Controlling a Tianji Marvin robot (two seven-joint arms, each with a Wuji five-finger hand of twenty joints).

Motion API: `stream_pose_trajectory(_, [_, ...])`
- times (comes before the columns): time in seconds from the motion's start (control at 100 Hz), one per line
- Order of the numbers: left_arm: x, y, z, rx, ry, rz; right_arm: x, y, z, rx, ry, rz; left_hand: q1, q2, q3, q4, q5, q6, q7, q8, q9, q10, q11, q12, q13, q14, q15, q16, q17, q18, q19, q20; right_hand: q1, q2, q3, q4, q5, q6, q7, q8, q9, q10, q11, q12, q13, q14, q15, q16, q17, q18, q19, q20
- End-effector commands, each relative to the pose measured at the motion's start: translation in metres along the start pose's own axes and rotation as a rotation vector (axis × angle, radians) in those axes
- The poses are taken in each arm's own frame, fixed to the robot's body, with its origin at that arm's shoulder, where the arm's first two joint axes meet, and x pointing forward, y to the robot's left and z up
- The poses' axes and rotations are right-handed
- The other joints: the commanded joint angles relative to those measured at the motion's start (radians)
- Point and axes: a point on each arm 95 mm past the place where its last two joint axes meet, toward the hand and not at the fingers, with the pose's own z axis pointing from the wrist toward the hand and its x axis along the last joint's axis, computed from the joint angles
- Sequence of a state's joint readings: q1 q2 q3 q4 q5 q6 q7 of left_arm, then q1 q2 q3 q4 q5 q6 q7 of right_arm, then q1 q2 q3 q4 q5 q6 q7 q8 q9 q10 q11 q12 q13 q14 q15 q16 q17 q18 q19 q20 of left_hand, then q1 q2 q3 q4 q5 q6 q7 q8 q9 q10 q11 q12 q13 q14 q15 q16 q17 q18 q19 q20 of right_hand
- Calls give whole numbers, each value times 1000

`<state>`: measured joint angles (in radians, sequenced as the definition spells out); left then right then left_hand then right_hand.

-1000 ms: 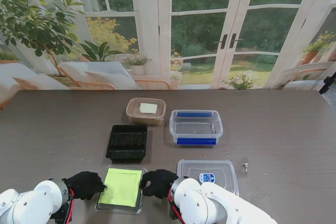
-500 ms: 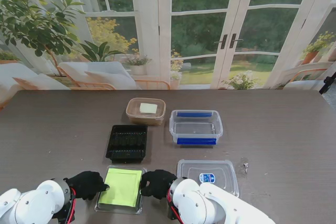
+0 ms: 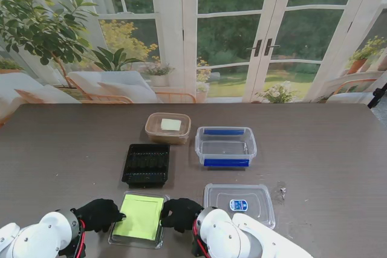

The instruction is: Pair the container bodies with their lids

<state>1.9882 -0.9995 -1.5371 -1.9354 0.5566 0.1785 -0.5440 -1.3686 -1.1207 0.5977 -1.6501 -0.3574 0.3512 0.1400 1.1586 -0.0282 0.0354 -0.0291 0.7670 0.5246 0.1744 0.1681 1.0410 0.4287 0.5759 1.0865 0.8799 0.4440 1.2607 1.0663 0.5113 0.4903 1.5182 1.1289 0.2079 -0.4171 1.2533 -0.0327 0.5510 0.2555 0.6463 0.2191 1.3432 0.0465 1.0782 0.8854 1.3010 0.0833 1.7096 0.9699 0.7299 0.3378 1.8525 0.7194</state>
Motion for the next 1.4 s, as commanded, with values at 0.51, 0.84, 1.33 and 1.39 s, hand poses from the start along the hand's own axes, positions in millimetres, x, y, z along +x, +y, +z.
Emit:
stream_pose_trajectory(0.51, [15,0,-20,1,50,4,21,1,-17,-18,79,15,54,55,-17,26,13,-61,-18,-8,-9,43,-63,-43,8,46,11,-11,1,-38,32,-4,-2,11,24,15,-41,-169,-63,-26,82,67,12,2,9,-40,68,4,440,42,104,2])
stream_pose_trajectory(0.84, [18,-10,-22,23,66,8,26,11,-17,-44,84,8,57,52,-17,27,20,-53,-14,-6,4,44,-73,-54,18,54,-3,-17,6,-24,28,-8,-2,11,25,15,-31,-168,-66,-28,85,66,12,1,9,-41,69,4,441,42,105,3])
stream_pose_trajectory(1.33, [17,-33,-2,89,103,-42,30,38,1,-91,48,22,56,51,-17,27,26,-59,-9,-1,6,50,-84,-65,15,61,-13,-19,-3,-17,19,-14,-1,11,23,15,-20,-167,-75,-32,88,68,10,1,9,-40,70,5,440,46,106,5])
stream_pose_trajectory(1.39, [17,-37,2,92,108,-55,30,42,5,-95,40,29,57,51,-16,27,24,-58,-9,-1,5,53,-85,-65,12,64,-15,-19,-6,-15,16,-14,0,12,22,14,-19,-165,-75,-32,88,70,10,1,8,-36,70,5,440,46,106,6])
